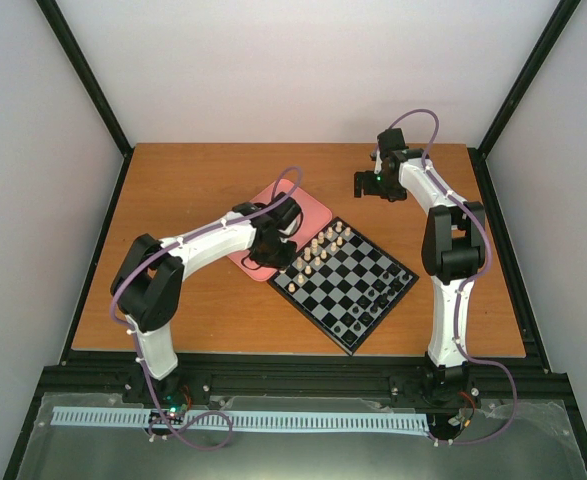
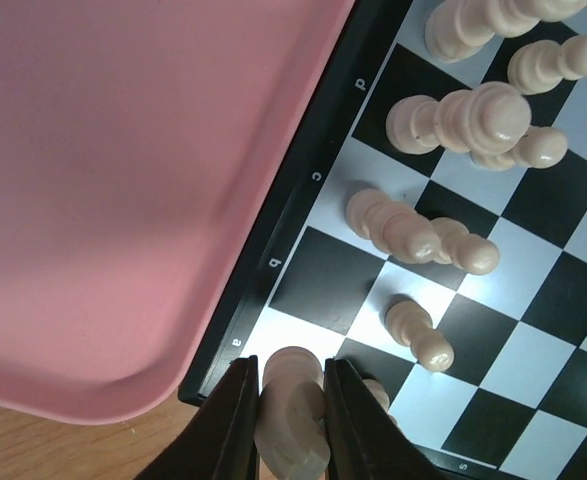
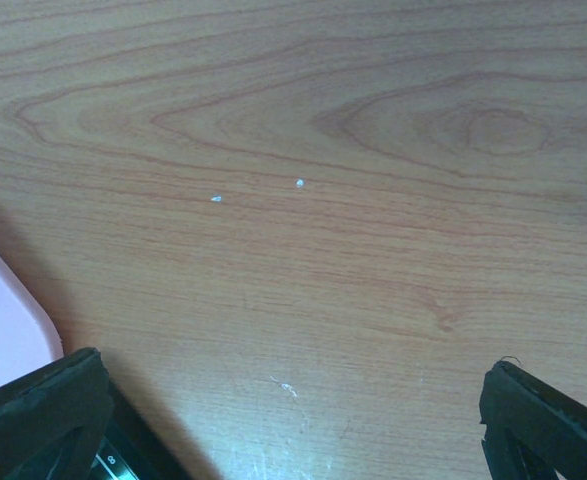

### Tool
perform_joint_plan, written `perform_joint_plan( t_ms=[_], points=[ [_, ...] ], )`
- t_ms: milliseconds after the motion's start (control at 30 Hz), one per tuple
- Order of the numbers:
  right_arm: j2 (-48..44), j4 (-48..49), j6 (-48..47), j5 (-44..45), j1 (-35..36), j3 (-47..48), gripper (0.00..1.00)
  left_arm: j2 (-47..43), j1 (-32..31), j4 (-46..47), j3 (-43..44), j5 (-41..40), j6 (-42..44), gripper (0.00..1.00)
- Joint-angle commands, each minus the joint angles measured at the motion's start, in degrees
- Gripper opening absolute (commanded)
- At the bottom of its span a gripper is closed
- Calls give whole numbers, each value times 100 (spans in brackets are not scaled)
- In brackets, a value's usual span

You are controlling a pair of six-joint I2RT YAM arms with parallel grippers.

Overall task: Set up the chess pieces on the board
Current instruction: Place the chess piece on the chessboard.

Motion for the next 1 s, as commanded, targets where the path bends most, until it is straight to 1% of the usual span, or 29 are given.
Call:
perform_joint_plan(
  t_ms=[0,333,967],
  points=[
    [-226,78,-25,14,-27,-125,100,139,-39,232,102,6,-158,3],
    [-227,95,-33,29,-27,-150,100,367,-87,508,67,125,-269,3],
    [-167,91,-43,46,-34,-129,100,690,-89,533,262,166,-251,4]
  ],
)
